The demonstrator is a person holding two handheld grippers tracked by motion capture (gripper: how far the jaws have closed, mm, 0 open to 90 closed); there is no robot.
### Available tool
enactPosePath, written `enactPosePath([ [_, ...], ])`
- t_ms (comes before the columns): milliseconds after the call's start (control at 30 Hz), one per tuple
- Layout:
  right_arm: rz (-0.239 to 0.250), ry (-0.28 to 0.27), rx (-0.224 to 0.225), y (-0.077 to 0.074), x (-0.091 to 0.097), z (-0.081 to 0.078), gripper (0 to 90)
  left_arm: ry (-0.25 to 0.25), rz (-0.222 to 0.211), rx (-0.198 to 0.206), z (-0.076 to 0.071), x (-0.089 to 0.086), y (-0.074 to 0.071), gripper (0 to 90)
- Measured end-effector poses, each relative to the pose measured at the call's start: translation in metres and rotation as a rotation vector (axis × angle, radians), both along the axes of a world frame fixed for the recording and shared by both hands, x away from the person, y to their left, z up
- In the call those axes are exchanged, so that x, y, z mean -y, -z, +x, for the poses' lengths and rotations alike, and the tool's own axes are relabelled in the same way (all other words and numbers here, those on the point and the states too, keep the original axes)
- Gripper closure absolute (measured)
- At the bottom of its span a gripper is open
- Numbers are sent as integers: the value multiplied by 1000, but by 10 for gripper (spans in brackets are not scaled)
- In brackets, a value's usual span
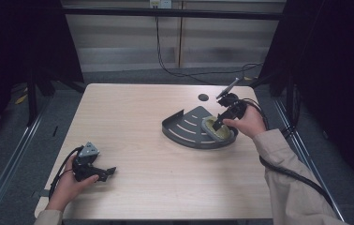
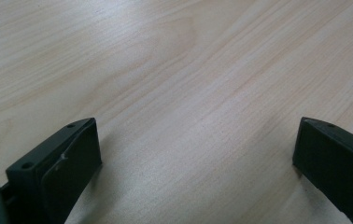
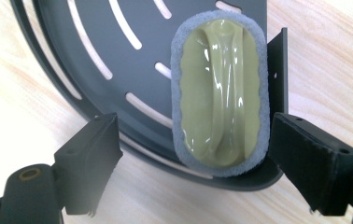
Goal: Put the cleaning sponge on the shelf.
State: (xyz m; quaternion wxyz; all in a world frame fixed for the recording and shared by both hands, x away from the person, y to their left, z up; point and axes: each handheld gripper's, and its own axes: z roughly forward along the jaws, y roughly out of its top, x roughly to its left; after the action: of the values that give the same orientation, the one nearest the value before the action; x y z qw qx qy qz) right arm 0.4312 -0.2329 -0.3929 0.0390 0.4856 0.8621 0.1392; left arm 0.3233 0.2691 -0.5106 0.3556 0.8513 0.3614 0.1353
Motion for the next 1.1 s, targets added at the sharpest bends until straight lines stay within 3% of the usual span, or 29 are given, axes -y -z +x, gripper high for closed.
enactPosePath([
  [500,7,-41,-12,-6,9,-32,149,6,6,-1,0,0,0,2],
  [633,28,-55,-13,-7,9,-39,148,5,5,-1,0,0,0,2],
  [1100,44,-95,-29,2,17,-66,148,5,5,-1,0,0,0,1],
])
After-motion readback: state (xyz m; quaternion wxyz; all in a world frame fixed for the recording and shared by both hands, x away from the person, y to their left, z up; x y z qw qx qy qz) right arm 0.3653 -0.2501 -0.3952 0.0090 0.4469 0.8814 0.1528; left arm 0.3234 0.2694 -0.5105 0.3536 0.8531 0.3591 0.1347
